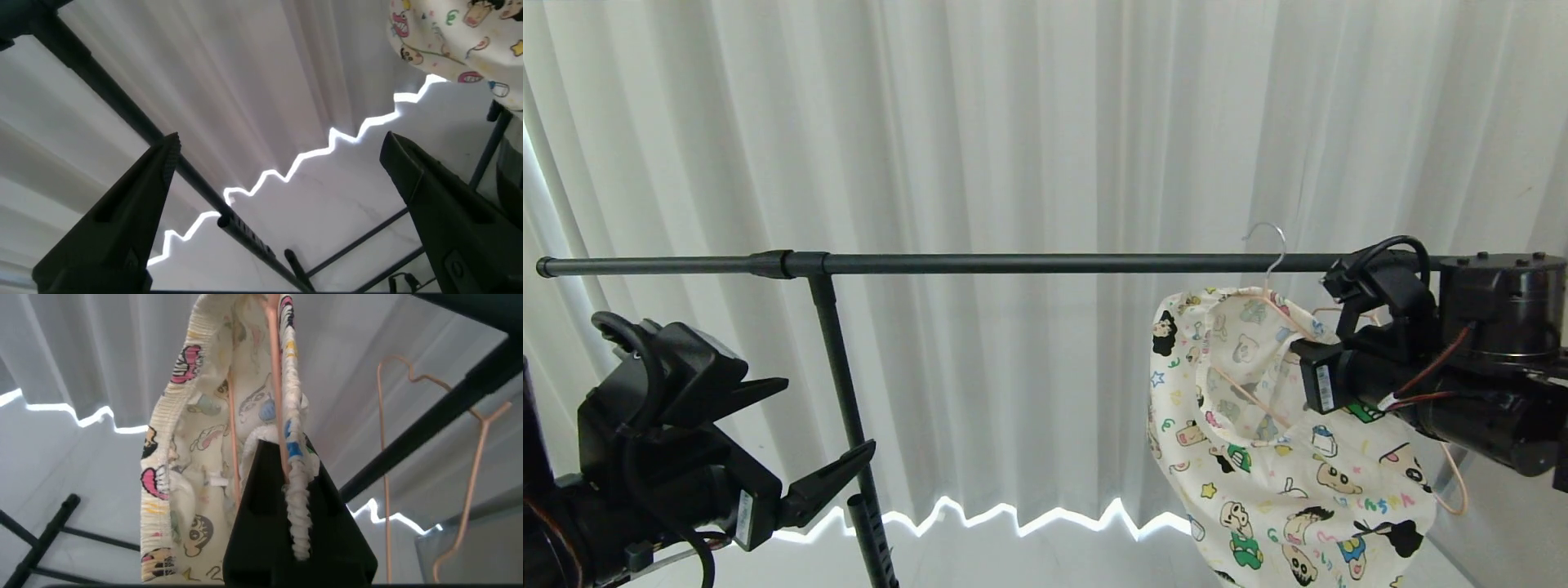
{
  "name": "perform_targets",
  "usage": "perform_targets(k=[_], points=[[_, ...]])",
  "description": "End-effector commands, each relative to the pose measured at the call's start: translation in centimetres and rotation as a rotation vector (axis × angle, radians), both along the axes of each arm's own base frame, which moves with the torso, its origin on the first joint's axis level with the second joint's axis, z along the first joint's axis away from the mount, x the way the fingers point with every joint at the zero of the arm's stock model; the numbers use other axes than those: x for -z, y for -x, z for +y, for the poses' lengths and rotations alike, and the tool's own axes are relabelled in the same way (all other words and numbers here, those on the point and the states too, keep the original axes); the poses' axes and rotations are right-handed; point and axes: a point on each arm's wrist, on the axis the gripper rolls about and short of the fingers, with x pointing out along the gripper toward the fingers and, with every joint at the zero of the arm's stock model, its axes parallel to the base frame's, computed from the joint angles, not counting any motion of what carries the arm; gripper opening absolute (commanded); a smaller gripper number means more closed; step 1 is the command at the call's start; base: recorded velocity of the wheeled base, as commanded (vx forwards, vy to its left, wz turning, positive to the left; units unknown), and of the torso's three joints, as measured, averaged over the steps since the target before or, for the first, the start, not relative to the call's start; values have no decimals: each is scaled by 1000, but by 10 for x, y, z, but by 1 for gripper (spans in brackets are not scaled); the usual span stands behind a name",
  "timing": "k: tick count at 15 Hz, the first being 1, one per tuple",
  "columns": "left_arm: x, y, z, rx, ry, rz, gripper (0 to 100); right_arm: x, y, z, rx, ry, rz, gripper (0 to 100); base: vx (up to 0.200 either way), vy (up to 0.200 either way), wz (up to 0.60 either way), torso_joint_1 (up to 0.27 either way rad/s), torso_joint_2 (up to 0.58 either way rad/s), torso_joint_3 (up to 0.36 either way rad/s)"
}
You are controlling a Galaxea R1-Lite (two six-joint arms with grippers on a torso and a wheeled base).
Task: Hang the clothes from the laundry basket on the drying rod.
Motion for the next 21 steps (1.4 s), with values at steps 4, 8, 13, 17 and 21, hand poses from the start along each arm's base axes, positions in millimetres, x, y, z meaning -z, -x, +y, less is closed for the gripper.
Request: perform_targets(k=[4, 8, 13, 17, 21], points=[[-1, 2, 0, 0, 0, -7, 100, 15, -36, 11, 34, 10, 45, 0, 0, 0, 0, 0, 0, 0], [-2, 2, 1, -15, -3, -14, 100, 22, -50, 13, 57, 2, 65, 0, 0, 0, 0, 0, 0, 0], [-3, 4, 1, -18, -2, -24, 100, 23, -50, 13, 59, 5, 65, 0, 0, 0, 0, 0, 0, 0], [-3, 4, 0, -15, -3, -21, 100, 23, -51, 13, 62, 8, 67, 0, 0, 0, 0, 0, 0, 0], [-3, 4, 0, -12, -2, -24, 100, 23, -50, 13, 62, 9, 70, 0, 0, 0, 0, 0, 0, 0]])
